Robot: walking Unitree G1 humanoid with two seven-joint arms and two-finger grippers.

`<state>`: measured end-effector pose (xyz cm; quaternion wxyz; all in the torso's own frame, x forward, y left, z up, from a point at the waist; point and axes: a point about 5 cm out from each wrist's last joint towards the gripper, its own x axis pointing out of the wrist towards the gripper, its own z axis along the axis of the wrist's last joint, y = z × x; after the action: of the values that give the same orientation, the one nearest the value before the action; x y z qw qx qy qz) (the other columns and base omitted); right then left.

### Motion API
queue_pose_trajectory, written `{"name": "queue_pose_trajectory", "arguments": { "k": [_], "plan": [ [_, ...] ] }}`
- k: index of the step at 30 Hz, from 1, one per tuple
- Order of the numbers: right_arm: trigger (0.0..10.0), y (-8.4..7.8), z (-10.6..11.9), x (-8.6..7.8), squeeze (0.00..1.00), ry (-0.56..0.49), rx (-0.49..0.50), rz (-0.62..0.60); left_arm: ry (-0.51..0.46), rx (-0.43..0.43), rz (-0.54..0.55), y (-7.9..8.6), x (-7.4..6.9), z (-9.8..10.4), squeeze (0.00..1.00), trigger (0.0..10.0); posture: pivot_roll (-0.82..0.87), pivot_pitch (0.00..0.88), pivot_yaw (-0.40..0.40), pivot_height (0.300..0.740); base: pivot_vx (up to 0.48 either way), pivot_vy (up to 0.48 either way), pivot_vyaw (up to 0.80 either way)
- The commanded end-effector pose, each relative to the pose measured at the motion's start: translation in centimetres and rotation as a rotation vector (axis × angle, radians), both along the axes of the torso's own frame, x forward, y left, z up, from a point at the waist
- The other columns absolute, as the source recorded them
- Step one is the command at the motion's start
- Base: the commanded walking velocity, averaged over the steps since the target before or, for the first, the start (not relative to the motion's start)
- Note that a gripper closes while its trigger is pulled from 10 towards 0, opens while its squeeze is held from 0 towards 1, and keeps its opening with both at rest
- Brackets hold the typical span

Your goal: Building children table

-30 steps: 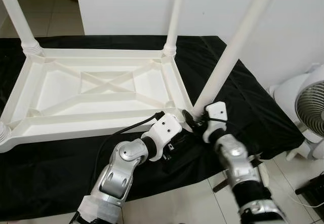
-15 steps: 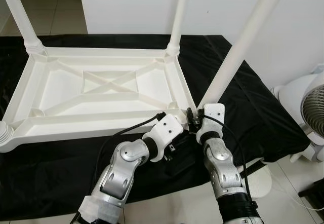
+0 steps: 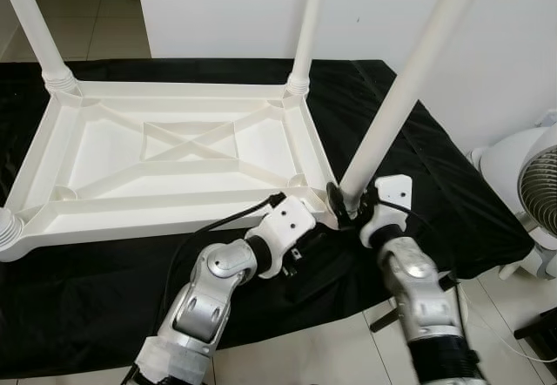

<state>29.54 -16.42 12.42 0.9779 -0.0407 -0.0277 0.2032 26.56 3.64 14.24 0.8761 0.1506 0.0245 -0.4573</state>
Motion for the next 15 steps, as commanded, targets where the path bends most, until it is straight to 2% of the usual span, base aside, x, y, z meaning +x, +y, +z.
{"name": "queue_pose_trajectory", "arguments": {
  "k": [1, 7, 15],
  "plan": [
    [10.0, -0.1, -0.5, -0.3, 0.00, 0.014, 0.009, 0.055, -0.025, -0.006, 0.082, 0.1, 0.2, 0.0, 0.00, 10.0, 0.06, 0.035, -0.084, 0.740, 0.000, 0.000, 0.00],
    [10.0, -1.4, -0.7, 0.8, 0.00, 0.011, -0.118, 0.183, -0.020, 0.009, 0.063, 0.4, 0.1, -0.2, 0.00, 10.0, 0.06, 0.042, -0.069, 0.740, 0.000, 0.000, 0.00],
    [10.0, -1.4, -0.2, 2.4, 0.00, 0.000, -0.167, 0.235, -0.022, 0.017, 0.070, 0.6, 0.2, -0.1, 0.00, 10.0, 0.07, 0.045, -0.072, 0.740, 0.000, 0.000, 0.00]
  ]
}}
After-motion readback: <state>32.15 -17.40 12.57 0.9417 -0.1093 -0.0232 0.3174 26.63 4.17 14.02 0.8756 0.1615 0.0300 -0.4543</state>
